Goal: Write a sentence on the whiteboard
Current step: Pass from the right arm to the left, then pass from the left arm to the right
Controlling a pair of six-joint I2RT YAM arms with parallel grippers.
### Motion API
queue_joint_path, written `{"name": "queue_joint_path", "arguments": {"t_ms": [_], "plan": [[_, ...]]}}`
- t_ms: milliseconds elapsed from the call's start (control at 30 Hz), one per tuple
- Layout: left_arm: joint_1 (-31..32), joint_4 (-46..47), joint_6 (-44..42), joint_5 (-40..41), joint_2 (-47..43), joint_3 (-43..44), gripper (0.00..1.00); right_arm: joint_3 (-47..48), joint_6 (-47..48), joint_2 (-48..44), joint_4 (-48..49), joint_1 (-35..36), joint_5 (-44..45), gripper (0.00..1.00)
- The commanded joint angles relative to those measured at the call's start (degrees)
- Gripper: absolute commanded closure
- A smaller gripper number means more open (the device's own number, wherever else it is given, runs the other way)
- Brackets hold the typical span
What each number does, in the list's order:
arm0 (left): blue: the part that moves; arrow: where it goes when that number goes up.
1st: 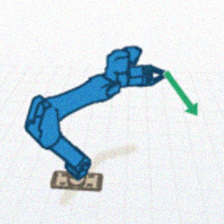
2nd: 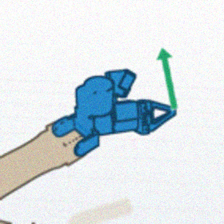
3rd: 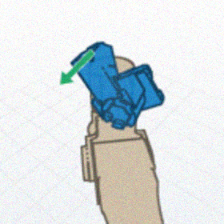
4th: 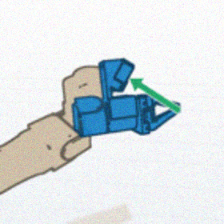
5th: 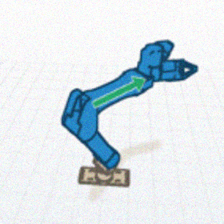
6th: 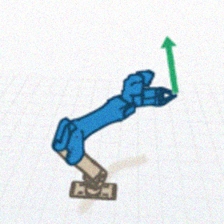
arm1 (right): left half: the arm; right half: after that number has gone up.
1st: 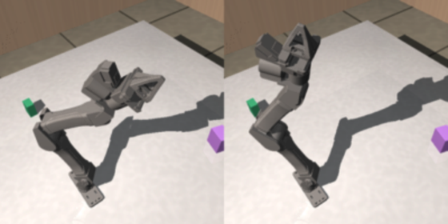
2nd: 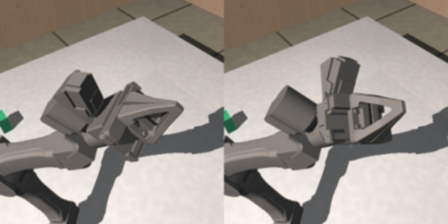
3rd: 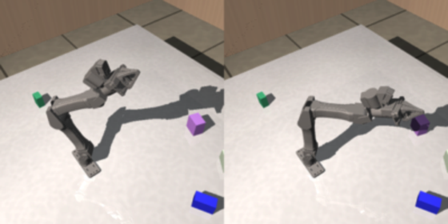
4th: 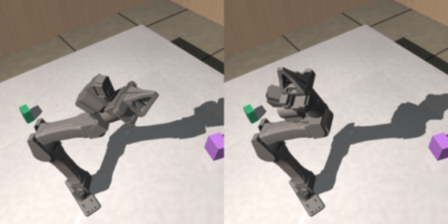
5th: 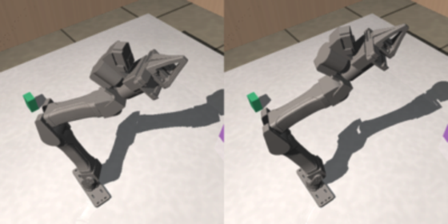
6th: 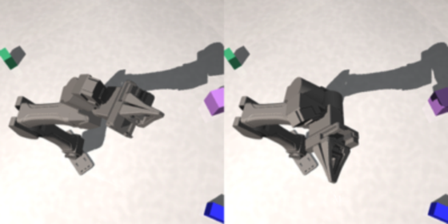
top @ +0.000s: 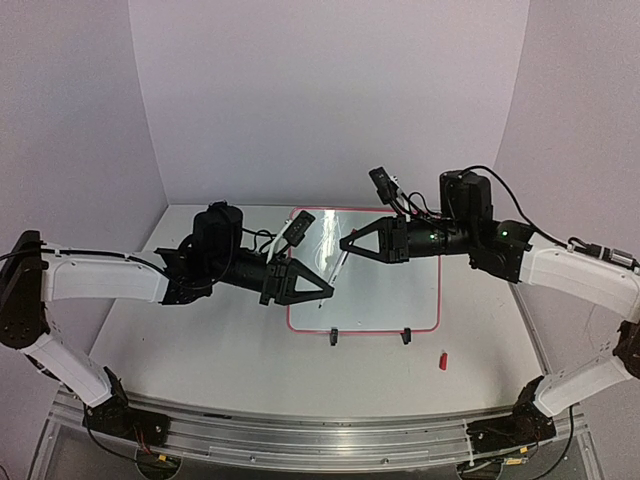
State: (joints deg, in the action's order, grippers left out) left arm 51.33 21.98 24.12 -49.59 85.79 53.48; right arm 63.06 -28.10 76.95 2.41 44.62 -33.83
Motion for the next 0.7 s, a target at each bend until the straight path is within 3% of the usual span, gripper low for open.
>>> {"name": "queue_joint_path", "arguments": {"t_ms": [0,133,200,333,433,667], "plan": [[-0.04,-8.28,-12.60,4.15,-3.01,4.71,1.00,2.55,3.07,-1.04,-7.45,0.49,-2.37,0.78],[0.00,-17.26,-21.04,3.41,-2.55,9.00,1.00,4.40,7.02,-1.11,-17.02,0.51,-7.88,0.51],[-0.01,-16.66,-20.65,3.77,-1.85,10.05,1.00,4.58,8.50,-0.85,-19.16,0.51,-11.42,0.40],[0.01,-6.17,-12.35,5.14,-1.40,8.43,1.00,0.68,9.91,-2.31,-13.65,0.94,-5.93,0.44],[0.00,-1.12,-11.00,5.55,-1.79,6.09,1.00,-3.42,9.60,-4.59,-5.58,1.17,-0.47,0.45],[0.06,-5.29,-13.30,2.54,0.36,9.45,1.00,-5.85,9.66,-6.31,2.72,1.29,3.98,0.47]]}}
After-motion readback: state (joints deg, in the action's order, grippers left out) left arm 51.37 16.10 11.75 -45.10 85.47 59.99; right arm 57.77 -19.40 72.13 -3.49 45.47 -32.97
